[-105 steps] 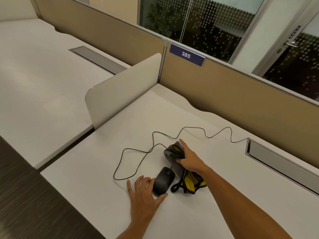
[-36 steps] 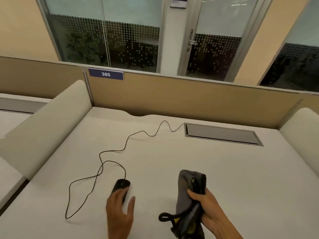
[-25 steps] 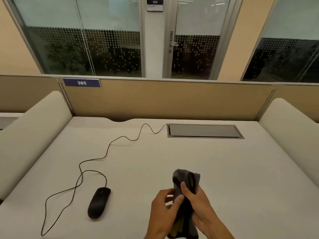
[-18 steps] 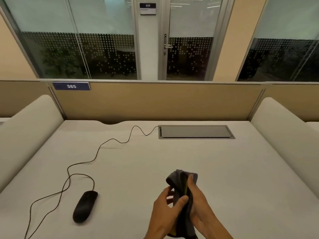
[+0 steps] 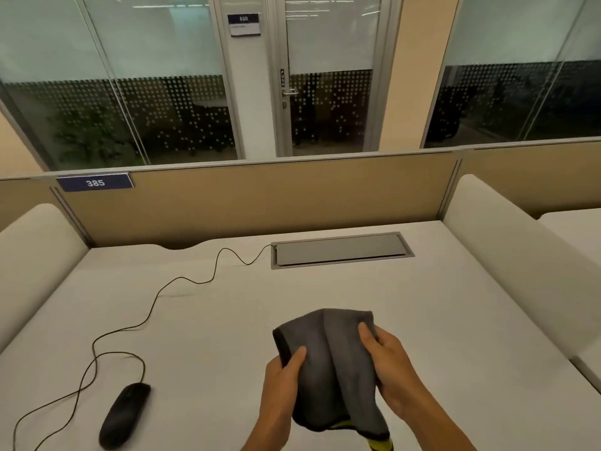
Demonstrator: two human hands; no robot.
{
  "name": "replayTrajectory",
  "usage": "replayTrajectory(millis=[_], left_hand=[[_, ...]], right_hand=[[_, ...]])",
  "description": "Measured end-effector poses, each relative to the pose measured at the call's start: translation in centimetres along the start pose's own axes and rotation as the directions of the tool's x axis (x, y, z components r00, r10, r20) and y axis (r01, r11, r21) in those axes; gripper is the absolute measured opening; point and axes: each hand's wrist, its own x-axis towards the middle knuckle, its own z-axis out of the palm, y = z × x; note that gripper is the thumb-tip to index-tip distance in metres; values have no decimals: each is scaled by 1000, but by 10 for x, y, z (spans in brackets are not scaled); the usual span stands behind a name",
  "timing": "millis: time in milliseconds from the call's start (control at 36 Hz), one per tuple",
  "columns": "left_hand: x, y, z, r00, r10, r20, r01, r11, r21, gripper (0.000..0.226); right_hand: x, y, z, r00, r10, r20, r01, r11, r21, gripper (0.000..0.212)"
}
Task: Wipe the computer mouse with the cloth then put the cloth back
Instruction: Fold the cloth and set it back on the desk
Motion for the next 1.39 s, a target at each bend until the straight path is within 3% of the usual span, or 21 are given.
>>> replayTrajectory(millis=[111,222,444,667,806,1056,1222,1389], left_hand=[[1,29,-6,997,30,78,-24,997,-69,24],[6,54,-12,989,51,141,-33,991,-132,28],[30,59,-34,901,-41,431,47,999,-4,53],[48,43,-29,876,44,481,-110,988,109,58],[57,33,-8,846,13,533,-130,975,182,69],[92,3,58,857,-7,516,-141,959,248,94],[121,7,130,867,79,492,-228,941,251,84],[164,23,190,886,139,442,-257,941,219,87]], right_hand=[[8,-26,-35,997,64,31,-69,983,172,47],[3,-25,-49,987,111,118,-124,986,112,42],[-5,7,-35,986,150,-76,-145,987,76,24],[-20,11,-27,944,-18,-330,56,993,106,19],[-18,19,-47,919,56,-390,-14,994,109,20],[24,24,-109,920,138,-367,-104,988,110,16],[85,5,-160,917,127,-378,-110,992,66,18],[172,-22,-198,926,88,-368,-115,992,-54,26]])
